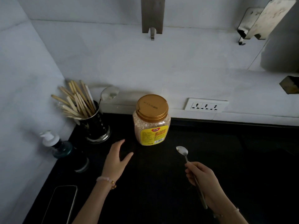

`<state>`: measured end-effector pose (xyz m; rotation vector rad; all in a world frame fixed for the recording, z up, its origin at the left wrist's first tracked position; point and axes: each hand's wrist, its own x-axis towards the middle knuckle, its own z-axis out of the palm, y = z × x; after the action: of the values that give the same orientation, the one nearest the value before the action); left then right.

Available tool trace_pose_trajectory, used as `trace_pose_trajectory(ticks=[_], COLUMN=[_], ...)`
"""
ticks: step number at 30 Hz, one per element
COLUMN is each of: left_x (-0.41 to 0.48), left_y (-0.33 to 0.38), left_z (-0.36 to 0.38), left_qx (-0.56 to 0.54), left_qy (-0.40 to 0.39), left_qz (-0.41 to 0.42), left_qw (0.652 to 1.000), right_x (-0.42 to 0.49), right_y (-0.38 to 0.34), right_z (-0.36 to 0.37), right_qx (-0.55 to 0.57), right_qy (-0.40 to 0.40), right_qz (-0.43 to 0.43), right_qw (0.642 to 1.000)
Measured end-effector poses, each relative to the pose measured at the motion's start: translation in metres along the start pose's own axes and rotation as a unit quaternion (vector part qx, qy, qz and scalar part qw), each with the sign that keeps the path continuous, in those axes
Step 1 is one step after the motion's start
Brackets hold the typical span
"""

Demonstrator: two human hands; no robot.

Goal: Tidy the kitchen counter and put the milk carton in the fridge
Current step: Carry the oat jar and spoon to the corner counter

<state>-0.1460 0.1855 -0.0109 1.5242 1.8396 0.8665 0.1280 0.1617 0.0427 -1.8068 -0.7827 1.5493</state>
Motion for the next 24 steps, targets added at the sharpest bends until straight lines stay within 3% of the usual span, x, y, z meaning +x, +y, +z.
trace_pose_trajectory(ticks=[9, 13, 24], left_x=[-0.082, -0.082, -0.075], left_y=[-0.068, -0.073, -0.081], left_z=[-0.025, -0.031, -0.029], left_qx=[0.243, 0.269, 0.280], left_qy=[-0.073, -0.052, -0.088], left_qz=[-0.064, -0.071, -0.085], left_qw=[0.965, 0.959, 0.952], right_x=[-0.018, -0.006, 0.018], right_y=[-0.029, -0.064, -0.184], right_z=[0.083, 0.130, 0.259], right_qx=[0.005, 0.041, 0.104], right_qy=[-0.153, -0.230, -0.195], right_qz=[-0.041, -0.085, -0.326], right_qw=[0.987, 0.969, 0.919])
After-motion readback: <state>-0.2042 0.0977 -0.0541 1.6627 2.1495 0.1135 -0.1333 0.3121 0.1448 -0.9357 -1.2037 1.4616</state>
